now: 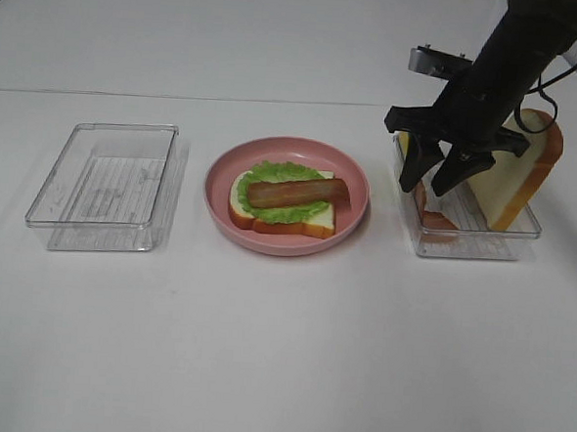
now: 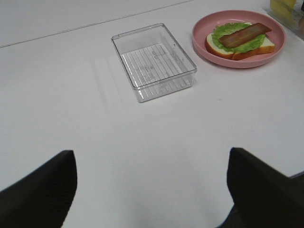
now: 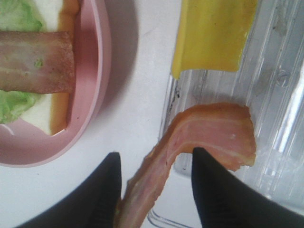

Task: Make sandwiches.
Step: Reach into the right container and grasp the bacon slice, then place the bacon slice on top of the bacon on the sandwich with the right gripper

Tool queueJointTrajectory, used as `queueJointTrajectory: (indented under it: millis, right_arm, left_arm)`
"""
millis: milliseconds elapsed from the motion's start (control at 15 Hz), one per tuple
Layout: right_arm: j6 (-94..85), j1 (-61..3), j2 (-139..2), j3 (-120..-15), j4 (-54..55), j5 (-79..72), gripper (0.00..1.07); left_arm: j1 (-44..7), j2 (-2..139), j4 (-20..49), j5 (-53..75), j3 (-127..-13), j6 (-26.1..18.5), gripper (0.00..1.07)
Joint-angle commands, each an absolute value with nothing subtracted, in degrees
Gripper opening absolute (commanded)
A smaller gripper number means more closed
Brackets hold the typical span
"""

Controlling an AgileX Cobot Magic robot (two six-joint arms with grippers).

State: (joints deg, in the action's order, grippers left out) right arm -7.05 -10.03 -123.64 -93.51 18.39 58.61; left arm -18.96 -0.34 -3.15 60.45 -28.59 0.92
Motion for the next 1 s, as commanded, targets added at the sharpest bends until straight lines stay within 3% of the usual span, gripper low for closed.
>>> queueJointTrajectory:
  millis: [67, 133, 200, 267, 333, 1000]
  right_arm:
    - [-6.36, -10.14, -124.56, -93.68, 17.93, 59.19, 0.42]
    - [-6.36, -10.14, -124.62, -93.68, 17.65, 59.19, 0.35]
    - [-6.36, -10.14, -124.5, -93.79, 17.53, 59.42, 0.17]
    - [-6.36, -10.14, -124.5, -94.19, 17.53, 60.33, 0.05]
    - [-6.36, -10.14, -124.5, -94.48, 17.53, 61.13, 0.0]
    - [-6.36, -10.14, -115.62, -96.83, 20.45, 70.47, 0.0]
  left_arm:
    - [-18.74, -1.55, -2.69, 59.82, -28.48, 1.03, 0.81]
    - [-18.74, -1.55, -2.69, 59.82, -28.48, 1.03, 0.81]
    - [-18.74, -1.55, -2.69, 59.82, -28.48, 1.03, 0.81]
    - [-18.74, -1.55, -2.69, 59.82, -28.48, 1.03, 0.81]
    - [-18.74, -1.55, -2.69, 59.82, -28.48, 1.03, 0.81]
    - [-18.74, -1.55, -2.69, 59.82, -28.48, 1.03, 0.81]
